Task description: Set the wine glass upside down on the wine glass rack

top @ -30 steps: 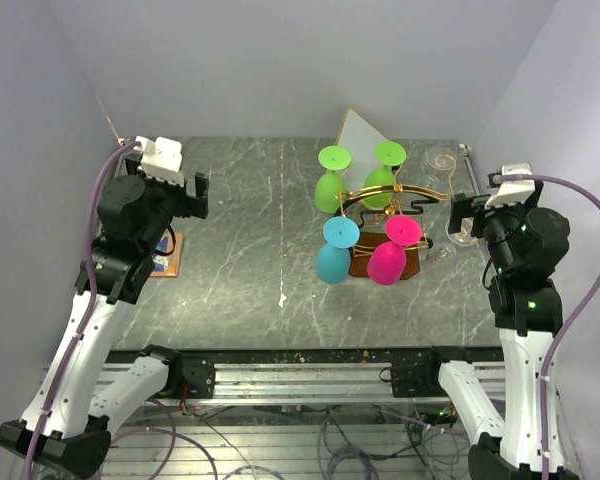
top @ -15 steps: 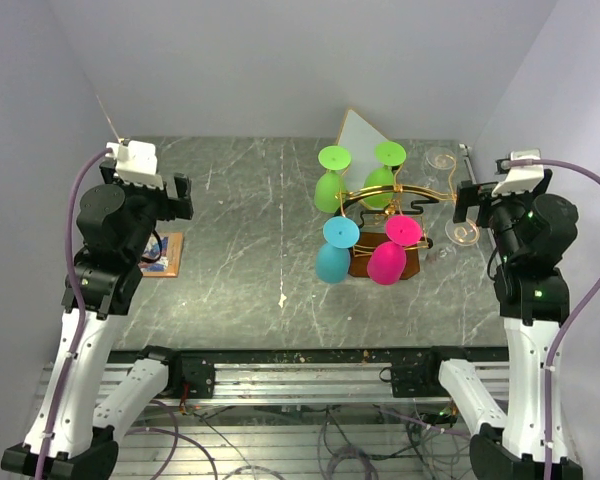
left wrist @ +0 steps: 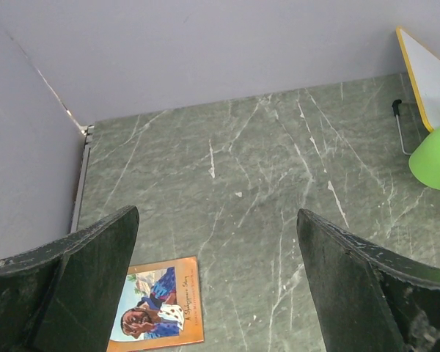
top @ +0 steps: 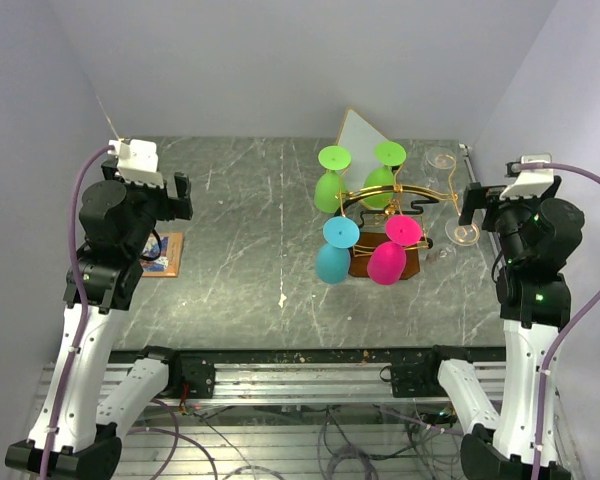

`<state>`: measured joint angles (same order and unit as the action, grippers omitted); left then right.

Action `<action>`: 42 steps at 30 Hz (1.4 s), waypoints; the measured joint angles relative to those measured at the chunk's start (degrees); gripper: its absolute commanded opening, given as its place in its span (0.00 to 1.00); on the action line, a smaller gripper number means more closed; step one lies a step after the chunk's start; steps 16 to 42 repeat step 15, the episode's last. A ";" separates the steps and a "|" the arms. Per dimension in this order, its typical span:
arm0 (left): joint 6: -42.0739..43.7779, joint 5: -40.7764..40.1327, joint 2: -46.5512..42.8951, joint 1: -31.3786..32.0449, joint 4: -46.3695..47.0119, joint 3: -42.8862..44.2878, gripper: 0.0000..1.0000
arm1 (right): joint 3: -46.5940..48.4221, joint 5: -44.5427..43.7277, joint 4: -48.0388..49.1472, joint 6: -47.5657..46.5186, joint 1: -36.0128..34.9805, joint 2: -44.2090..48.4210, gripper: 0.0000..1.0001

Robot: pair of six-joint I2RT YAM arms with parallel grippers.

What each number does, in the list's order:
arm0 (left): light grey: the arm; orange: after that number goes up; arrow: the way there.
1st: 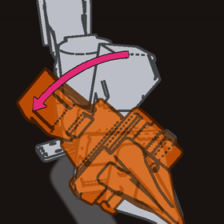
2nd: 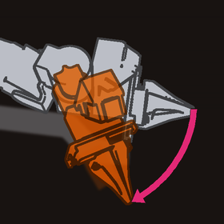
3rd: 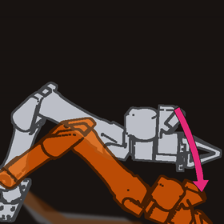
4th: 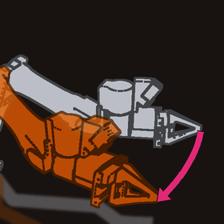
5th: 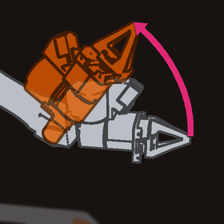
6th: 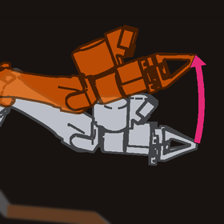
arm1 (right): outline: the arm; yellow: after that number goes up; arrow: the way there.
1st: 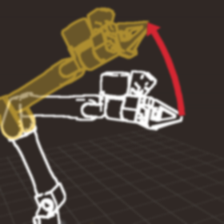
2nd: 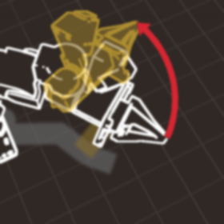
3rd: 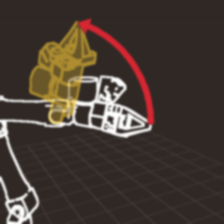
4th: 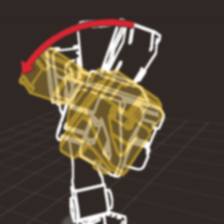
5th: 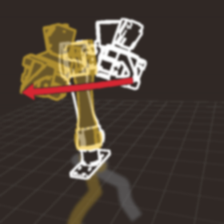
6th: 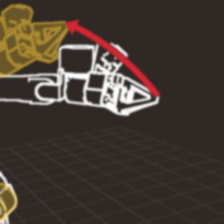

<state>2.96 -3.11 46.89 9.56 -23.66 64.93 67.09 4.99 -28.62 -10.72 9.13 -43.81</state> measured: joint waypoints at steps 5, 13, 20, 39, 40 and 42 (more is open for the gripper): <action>0.00 0.39 0.52 0.00 -0.90 0.28 0.99 | -0.09 -1.03 -0.66 0.00 0.20 0.42 1.00; 0.04 0.39 0.52 0.00 -2.16 0.35 0.99 | -0.50 -1.88 -1.73 -0.02 0.31 1.31 1.00; 0.07 0.42 0.52 0.00 -2.21 0.37 0.99 | -0.94 -1.86 -1.70 0.00 0.31 1.46 1.00; 0.07 0.42 0.52 0.00 -2.21 0.37 0.99 | -0.94 -1.86 -1.70 0.00 0.31 1.46 1.00; 0.07 0.42 0.52 0.00 -2.21 0.37 0.99 | -0.94 -1.86 -1.70 0.00 0.31 1.46 1.00; 0.07 0.42 0.52 0.00 -2.21 0.37 0.99 | -0.94 -1.86 -1.70 0.00 0.31 1.46 1.00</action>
